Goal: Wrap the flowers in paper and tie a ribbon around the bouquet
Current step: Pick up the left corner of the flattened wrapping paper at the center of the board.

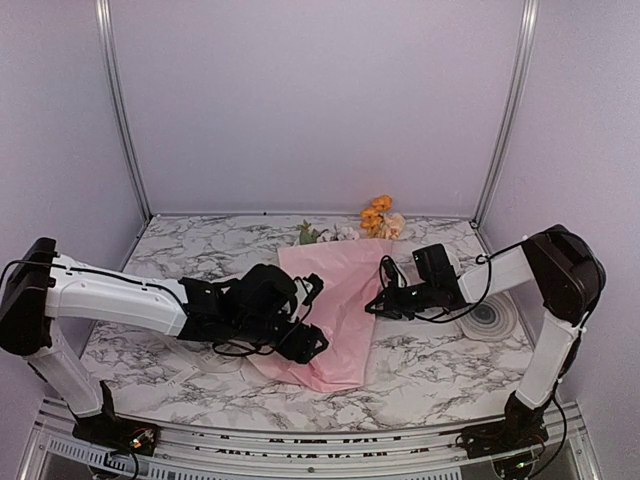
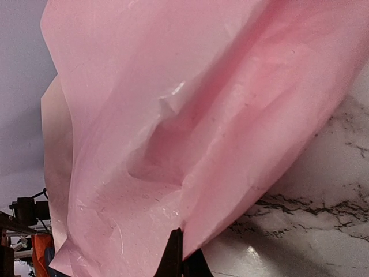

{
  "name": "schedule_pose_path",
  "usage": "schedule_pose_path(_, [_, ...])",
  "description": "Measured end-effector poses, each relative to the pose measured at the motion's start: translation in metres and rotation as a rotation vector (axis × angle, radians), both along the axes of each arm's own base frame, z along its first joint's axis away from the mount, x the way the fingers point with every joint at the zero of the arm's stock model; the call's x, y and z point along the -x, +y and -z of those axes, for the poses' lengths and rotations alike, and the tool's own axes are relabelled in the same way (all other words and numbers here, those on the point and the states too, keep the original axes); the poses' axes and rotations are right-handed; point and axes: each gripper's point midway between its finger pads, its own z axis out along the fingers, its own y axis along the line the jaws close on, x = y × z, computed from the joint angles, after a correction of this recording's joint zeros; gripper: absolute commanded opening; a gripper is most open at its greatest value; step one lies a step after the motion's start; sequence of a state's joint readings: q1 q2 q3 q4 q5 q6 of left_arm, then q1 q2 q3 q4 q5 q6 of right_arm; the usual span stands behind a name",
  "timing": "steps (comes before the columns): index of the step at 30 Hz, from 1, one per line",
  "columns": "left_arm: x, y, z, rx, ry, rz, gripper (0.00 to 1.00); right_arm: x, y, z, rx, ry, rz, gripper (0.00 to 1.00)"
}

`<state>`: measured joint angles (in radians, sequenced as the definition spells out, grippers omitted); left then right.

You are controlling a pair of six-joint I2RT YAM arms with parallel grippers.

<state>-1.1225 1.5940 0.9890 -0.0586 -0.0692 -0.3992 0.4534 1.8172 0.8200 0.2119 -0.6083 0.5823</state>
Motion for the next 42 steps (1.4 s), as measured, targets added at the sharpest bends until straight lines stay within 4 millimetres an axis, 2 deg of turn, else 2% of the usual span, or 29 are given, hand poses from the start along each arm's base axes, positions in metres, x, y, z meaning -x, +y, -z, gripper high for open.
schedule_pose_path(3, [-0.005,-0.019,0.016,-0.069,0.003,0.017,0.79,0.0,0.0,0.0,0.002,0.0,0.001,0.0])
schedule_pose_path(5, [-0.009,-0.022,0.034,-0.129,0.006,0.01,0.78,0.0,0.0,0.001,0.004,-0.001,0.003,0.0])
schedule_pose_path(11, [-0.007,0.004,0.094,-0.353,0.043,-0.001,0.77,0.001,-0.001,0.003,0.013,0.004,0.006,0.02])
schedule_pose_path(15, [-0.009,0.003,0.099,-0.389,0.039,-0.004,0.77,0.002,-0.005,0.005,0.041,0.01,0.013,0.19])
schedule_pose_path(18, [-0.009,0.004,0.099,-0.393,0.04,-0.004,0.77,0.005,-0.013,0.001,0.095,-0.003,0.02,0.26])
schedule_pose_path(20, [-0.009,0.004,0.099,-0.393,0.04,-0.004,0.77,0.003,-0.02,-0.013,0.134,-0.035,0.033,0.28])
schedule_pose_path(22, [-0.009,0.004,0.099,-0.394,0.04,-0.005,0.77,-0.001,-0.026,-0.037,0.17,-0.1,0.052,0.29])
schedule_pose_path(24, [-0.009,0.004,0.099,-0.394,0.04,-0.005,0.77,-0.004,-0.029,-0.068,0.199,-0.189,0.073,0.26])
schedule_pose_path(26, [-0.009,0.004,0.099,-0.394,0.039,-0.006,0.77,0.004,-0.021,-0.092,0.188,-0.253,0.057,0.21])
schedule_pose_path(28, [-0.009,0.004,0.099,-0.394,0.04,-0.006,0.77,0.022,-0.003,-0.103,0.136,-0.273,-0.005,0.17])
schedule_pose_path(30, [-0.009,0.004,0.099,-0.394,0.04,-0.006,0.77,0.049,0.023,-0.093,0.073,-0.236,-0.105,0.13])
schedule_pose_path(33, [-0.009,0.004,0.099,-0.393,0.04,-0.007,0.77,0.098,0.057,-0.043,0.057,-0.076,-0.269,0.08])
schedule_pose_path(36, [-0.01,0.004,0.099,-0.392,0.04,-0.01,0.77,0.133,0.072,-0.001,0.085,0.059,-0.366,0.06])
schedule_pose_path(38, [-0.01,0.005,0.099,-0.392,0.039,-0.013,0.77,0.144,0.073,0.014,0.101,0.115,-0.387,0.05])
schedule_pose_path(42, [-0.01,0.009,0.098,-0.398,0.036,-0.022,0.79,0.145,0.072,0.022,0.117,0.145,-0.385,0.04])
